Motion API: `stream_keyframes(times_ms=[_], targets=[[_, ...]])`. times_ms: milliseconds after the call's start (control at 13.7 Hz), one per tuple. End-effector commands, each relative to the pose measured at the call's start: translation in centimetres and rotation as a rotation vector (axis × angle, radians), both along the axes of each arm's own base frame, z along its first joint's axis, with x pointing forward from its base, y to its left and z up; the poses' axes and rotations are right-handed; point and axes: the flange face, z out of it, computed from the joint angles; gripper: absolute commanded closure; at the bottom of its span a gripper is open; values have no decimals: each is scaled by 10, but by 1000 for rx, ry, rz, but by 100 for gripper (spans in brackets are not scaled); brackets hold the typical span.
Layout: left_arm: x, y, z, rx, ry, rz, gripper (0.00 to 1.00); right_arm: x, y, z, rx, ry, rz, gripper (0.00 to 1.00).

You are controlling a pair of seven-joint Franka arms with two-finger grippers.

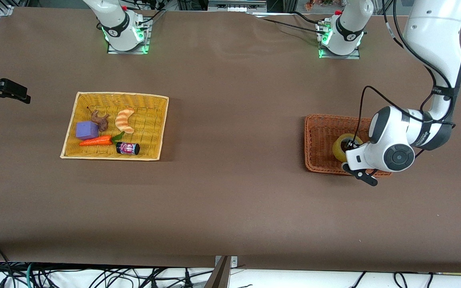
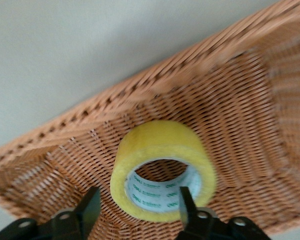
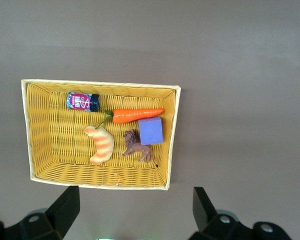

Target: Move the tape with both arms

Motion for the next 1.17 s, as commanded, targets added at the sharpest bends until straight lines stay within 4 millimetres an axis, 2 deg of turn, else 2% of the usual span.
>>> stream_keyframes(times_ms=[0,146,292,438,510,656,729,802,1094], targets=[[-13,-22,103,-40,-119,39,0,3,0,5,17,-11,8,0],[-16,-26,171,-43,-236,83,0,3,0,5,17,-9,7,0],[-19,-16,234,-43,-309,108,0,3,0,5,17,-9,7,0],[-19,-2,266,-33,-361,214,0,3,-1,4,18,-8,5,0],[-32,4,280,-16,-371,267,0,3,-1,5,17,-9,5,0],[-72,0,288,-65,-335,348,0,3,-1,5,17,-9,5,0],[-76,2,290,-103,-326,411,0,3,-2,5,17,-9,2,0],[-76,11,292,-113,-326,459,0,3,-2,5,16,-9,4,0],[-78,7,293,-103,-324,451,0,3,-4,5,16,-8,1,0]])
